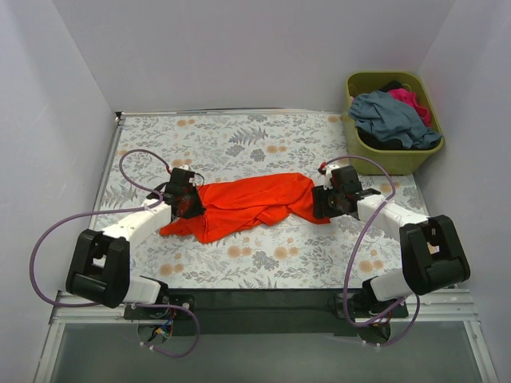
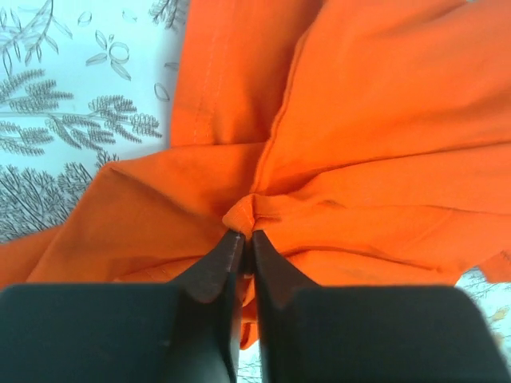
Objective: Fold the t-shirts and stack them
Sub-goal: Move the tshirt to the center of the board, then flatten the tshirt out
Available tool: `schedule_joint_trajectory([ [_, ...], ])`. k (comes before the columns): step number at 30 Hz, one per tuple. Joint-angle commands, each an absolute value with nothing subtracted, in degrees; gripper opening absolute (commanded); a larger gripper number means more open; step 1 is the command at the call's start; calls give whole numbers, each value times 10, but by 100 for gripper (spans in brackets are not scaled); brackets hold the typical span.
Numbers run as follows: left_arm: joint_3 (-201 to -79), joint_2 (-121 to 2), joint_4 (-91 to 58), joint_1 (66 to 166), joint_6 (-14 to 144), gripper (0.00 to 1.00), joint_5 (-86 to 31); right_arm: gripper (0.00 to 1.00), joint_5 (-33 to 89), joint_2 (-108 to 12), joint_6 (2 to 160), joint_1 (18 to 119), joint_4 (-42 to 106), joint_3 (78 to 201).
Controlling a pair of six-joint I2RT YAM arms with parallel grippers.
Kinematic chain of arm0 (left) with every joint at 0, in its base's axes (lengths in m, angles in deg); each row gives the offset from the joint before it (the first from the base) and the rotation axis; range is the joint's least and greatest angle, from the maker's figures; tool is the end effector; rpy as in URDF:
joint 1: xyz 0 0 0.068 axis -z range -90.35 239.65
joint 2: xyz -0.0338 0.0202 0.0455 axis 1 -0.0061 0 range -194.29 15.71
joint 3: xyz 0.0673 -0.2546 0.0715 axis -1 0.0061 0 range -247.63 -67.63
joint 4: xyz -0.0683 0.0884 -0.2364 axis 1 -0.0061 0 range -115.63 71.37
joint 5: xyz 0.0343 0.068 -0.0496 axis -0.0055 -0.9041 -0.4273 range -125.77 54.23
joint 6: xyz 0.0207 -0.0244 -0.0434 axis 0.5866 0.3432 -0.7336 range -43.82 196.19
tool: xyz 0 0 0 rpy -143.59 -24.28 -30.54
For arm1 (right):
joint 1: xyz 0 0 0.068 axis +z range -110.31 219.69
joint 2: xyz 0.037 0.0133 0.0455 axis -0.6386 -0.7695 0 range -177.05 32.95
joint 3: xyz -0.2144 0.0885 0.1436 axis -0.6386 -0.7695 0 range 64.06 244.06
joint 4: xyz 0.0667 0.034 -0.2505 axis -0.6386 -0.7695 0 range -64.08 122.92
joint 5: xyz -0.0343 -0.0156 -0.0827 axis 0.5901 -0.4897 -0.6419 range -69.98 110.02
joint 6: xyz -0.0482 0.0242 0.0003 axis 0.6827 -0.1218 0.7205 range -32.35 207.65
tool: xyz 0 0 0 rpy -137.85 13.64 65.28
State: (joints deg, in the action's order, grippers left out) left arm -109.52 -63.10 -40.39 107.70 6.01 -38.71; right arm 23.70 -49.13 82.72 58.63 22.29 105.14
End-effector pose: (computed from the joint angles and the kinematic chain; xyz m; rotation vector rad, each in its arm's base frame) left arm 0.2455 -0.0781 0.1797 -1.1926 2.3945 -0.4727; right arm 0.2602 0.0917 0.1736 -0.3311 2.4652 0.2572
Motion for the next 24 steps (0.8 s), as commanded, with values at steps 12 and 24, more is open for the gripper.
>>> schedule_joint_trajectory([
  [12, -1127, -547, -405, 1079, 89, 0, -433, 51, 206, -512, 807, 581, 209, 1041],
  [24, -1174, -528, -439, 1078, 97, 0, -487, 26, 203, -531, 789, 581, 159, 1049],
])
